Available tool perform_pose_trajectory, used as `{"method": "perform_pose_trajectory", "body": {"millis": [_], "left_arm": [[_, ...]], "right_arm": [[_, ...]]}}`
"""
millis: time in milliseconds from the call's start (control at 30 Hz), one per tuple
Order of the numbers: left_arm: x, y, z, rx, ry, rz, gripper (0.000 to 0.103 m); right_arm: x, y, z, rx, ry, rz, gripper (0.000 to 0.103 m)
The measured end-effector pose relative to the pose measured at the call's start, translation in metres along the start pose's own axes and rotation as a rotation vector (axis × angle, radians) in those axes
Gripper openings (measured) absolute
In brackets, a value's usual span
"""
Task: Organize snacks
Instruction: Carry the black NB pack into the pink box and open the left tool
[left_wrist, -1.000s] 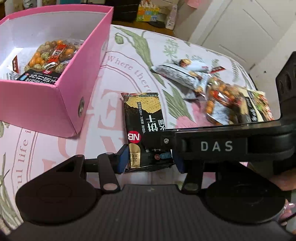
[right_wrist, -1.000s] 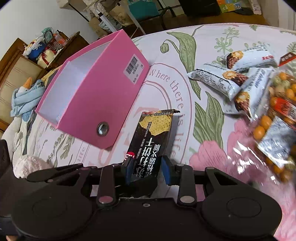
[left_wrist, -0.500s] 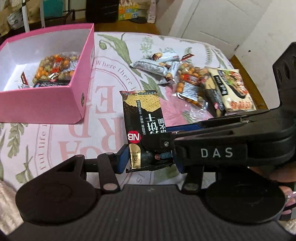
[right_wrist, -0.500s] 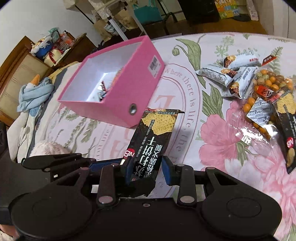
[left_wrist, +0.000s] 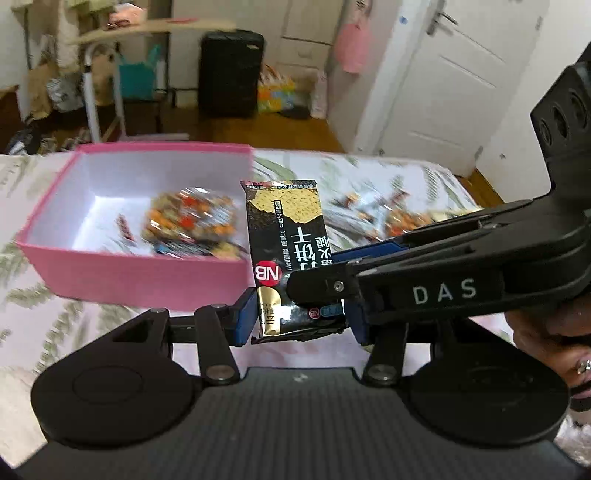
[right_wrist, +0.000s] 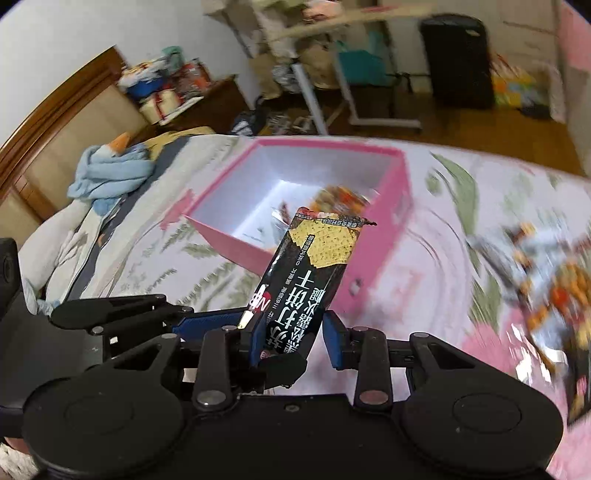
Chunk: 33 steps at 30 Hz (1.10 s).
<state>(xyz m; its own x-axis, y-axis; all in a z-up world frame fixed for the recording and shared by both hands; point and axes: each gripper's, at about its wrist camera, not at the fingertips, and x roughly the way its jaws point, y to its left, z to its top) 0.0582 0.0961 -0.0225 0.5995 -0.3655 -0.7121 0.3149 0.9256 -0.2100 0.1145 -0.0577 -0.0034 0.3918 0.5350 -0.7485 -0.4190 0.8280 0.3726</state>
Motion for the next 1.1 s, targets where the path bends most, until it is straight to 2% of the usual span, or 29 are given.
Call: {"method": "perform_pose_trajectory", "body": {"millis": [233, 333, 533, 667, 700, 800, 867, 933, 1100], "left_arm": [[0.018, 0.06, 0.044, 0.015, -0.035, 0.123, 0.049], [0.04, 0.089, 0.056, 0.015, -0.001, 0.136, 0.049], [0.086, 0.124, 0.066, 0.052, 0.07, 0.148, 0.049], [0.106, 0.136, 0.061, 0.023, 0.103, 0.136, 0.049], [0.108, 0.135, 0.059, 0.022, 0.106, 0.145, 0.052], [0.114, 0.135, 0.055, 0.03, 0.131, 0.185, 0.055], [0.113, 0.133, 0.052, 0.047, 0.13, 0.186, 0.058], [0.11, 0.133, 0.051, 0.044, 0.129, 0.187, 0.059], [0.091, 0.129, 0.055, 0.002, 0.128, 0.141, 0.059]], "right_arm": [[0.061, 0.008, 0.064, 0.004, -0.015, 0.087, 0.039], [0.095, 0.004, 0.084, 0.028, 0.018, 0.103, 0.039], [0.146, -0.016, 0.091, 0.133, 0.094, 0.13, 0.04], [0.168, -0.024, 0.09, 0.167, 0.113, 0.127, 0.041], [0.172, -0.024, 0.09, 0.169, 0.116, 0.127, 0.042], [0.18, -0.02, 0.086, 0.138, 0.131, 0.085, 0.046], [0.176, -0.018, 0.084, 0.11, 0.129, 0.054, 0.052], [0.168, -0.016, 0.083, 0.086, 0.119, 0.045, 0.053], [0.14, -0.009, 0.083, 0.012, 0.096, -0.026, 0.054]]}}
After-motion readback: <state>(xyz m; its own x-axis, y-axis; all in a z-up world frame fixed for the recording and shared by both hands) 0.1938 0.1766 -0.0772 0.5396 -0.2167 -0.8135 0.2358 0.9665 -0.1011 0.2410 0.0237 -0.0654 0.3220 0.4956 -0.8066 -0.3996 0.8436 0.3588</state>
